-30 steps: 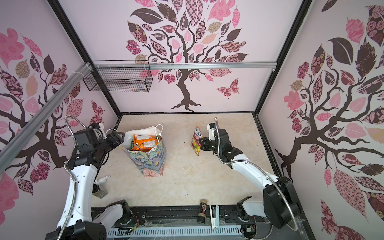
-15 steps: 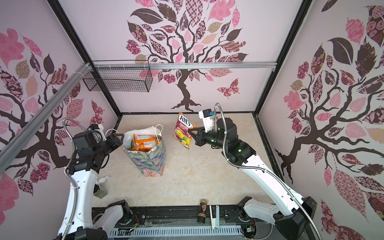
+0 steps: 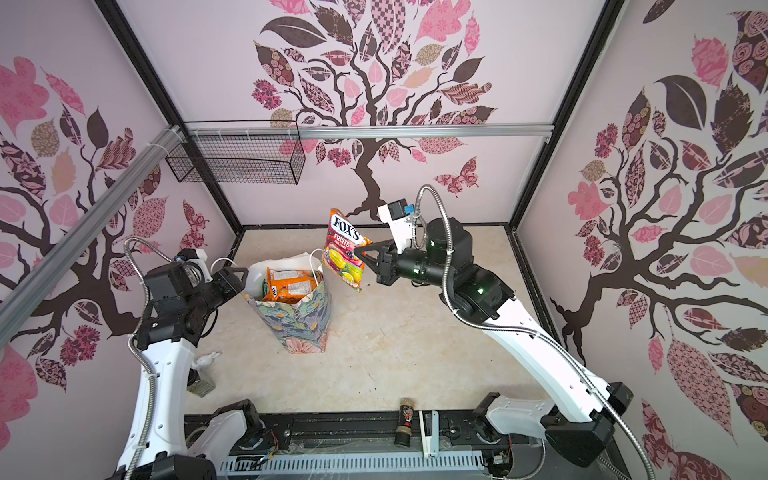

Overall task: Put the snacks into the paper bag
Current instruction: 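Carry the pink Fox's candy bag over the paper bag with the right gripper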

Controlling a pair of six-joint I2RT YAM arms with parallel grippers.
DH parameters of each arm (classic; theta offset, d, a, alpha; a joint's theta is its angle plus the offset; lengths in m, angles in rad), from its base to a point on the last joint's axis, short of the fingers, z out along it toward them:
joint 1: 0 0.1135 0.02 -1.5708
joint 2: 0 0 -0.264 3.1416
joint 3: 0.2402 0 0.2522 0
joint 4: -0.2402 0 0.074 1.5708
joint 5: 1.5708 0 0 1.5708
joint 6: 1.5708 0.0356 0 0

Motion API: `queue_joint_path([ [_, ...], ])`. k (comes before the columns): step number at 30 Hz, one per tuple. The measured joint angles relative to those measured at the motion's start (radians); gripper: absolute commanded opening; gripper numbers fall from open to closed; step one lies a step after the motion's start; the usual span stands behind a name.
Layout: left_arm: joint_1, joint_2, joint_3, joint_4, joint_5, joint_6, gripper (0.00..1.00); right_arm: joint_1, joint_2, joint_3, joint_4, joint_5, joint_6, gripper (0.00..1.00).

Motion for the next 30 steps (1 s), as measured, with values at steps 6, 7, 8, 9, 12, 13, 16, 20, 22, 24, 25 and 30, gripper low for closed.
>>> queue_joint_path([
  [6, 0.013, 0.006, -0.001, 0.006, 0.021, 0.0, 0.49, 0.069, 0.063, 0.1, -0.049, 0.001, -0.032, 0.0],
  [7, 0.014, 0.007, -0.002, 0.008, 0.022, 0.0, 0.49, 0.083, 0.078, 0.126, -0.057, 0.001, -0.039, 0.0],
  [8, 0.016, 0.007, -0.003, 0.009, 0.024, -0.001, 0.49, 0.095, 0.095, 0.151, -0.066, 0.002, -0.047, 0.0],
  [9, 0.016, 0.007, -0.005, 0.012, 0.025, -0.001, 0.49, 0.103, 0.113, 0.173, -0.072, 0.002, -0.055, 0.0],
  [12, 0.018, 0.007, -0.005, 0.015, 0.028, -0.003, 0.49, 0.119, 0.184, 0.261, -0.1, -0.007, -0.075, 0.0],
  [13, 0.018, 0.007, -0.006, 0.015, 0.029, -0.003, 0.49, 0.121, 0.215, 0.297, -0.116, -0.013, -0.083, 0.0],
  [16, 0.021, 0.008, -0.006, 0.015, 0.029, -0.003, 0.49, 0.13, 0.307, 0.382, -0.148, -0.024, -0.104, 0.0],
  [20, 0.022, 0.008, -0.006, 0.015, 0.031, -0.003, 0.5, 0.143, 0.417, 0.459, -0.19, -0.03, -0.134, 0.0],
  [22, 0.024, 0.008, -0.006, 0.015, 0.033, -0.004, 0.51, 0.152, 0.465, 0.488, -0.206, -0.036, -0.149, 0.0],
  [24, 0.025, 0.008, -0.006, 0.014, 0.035, -0.004, 0.52, 0.159, 0.512, 0.522, -0.216, -0.043, -0.16, 0.0],
  [25, 0.026, 0.008, -0.006, 0.014, 0.036, -0.005, 0.52, 0.162, 0.534, 0.539, -0.221, -0.048, -0.165, 0.0],
  [30, 0.027, 0.008, -0.006, 0.015, 0.04, -0.004, 0.52, 0.181, 0.628, 0.617, -0.245, -0.056, -0.199, 0.0],
])
